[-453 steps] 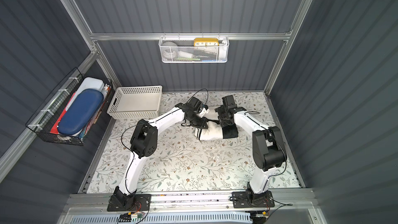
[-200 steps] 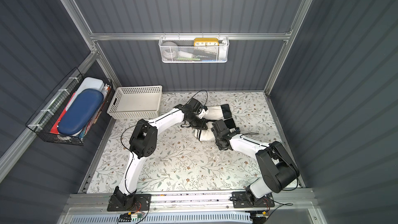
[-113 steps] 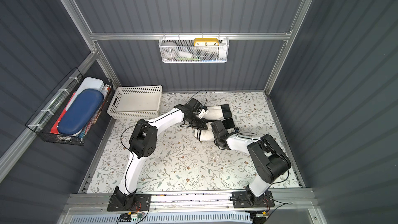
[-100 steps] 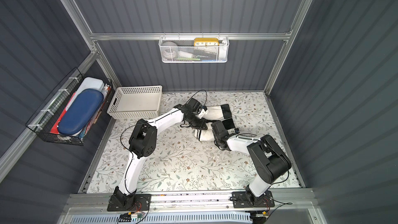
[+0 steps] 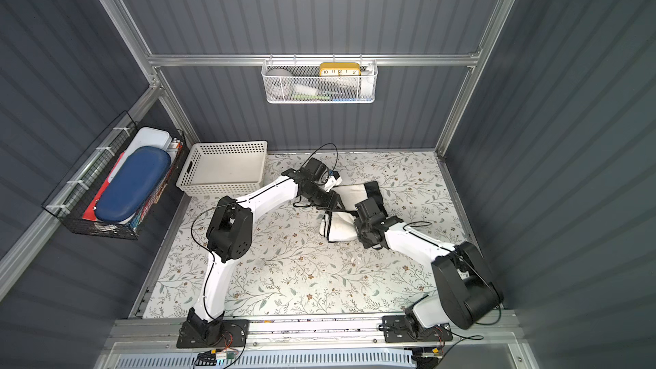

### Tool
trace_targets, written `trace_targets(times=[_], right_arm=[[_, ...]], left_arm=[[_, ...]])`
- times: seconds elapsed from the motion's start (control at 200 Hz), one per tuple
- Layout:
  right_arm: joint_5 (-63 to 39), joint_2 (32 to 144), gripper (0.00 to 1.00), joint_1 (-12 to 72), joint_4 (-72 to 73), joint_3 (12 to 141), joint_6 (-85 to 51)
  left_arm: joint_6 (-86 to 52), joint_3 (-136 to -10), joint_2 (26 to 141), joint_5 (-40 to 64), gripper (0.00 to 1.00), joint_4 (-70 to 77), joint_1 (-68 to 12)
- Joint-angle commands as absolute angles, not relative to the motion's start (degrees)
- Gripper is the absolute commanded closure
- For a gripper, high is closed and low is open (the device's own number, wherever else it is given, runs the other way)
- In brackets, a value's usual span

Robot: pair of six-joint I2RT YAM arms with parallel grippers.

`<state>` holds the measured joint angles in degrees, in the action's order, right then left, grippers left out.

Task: Roll up the pillowcase
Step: Roll the pillowcase at the center of the board.

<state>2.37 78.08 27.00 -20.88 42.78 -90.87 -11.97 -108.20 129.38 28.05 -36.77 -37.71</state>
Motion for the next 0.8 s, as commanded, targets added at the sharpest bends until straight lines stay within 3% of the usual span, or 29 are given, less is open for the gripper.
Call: trace_targets(times=[0.0,0.145,0.33,0.535,0.795], right_arm=[[-1.7,71.3,0.98,27.4,-38.6,41.0,-88.8],[0.8,69.1,0.95,26.8,-36.7,39.9,-88.9],[-5.5,84.4,0.92,24.5,-36.8,49.9,-81.0],[-4.8,87.0,0.9,22.8,-37.7,55.8,-78.3],[-7.6,90.0,0.82,21.8,-37.2,59.4,-76.5]], left_arm=[[-10.9,-106.3,126.4,26.9,0.51,-36.8,-36.6],[-10.9,-104.6,126.0,27.3,0.51,-36.3,-37.6],[-10.6,-105.1,125.7,26.9,0.52,-36.9,-38.7],[-10.2,-105.3,121.9,25.7,0.53,-38.4,-40.0],[-7.7,-92.9,118.2,25.9,0.6,-36.2,-42.5]])
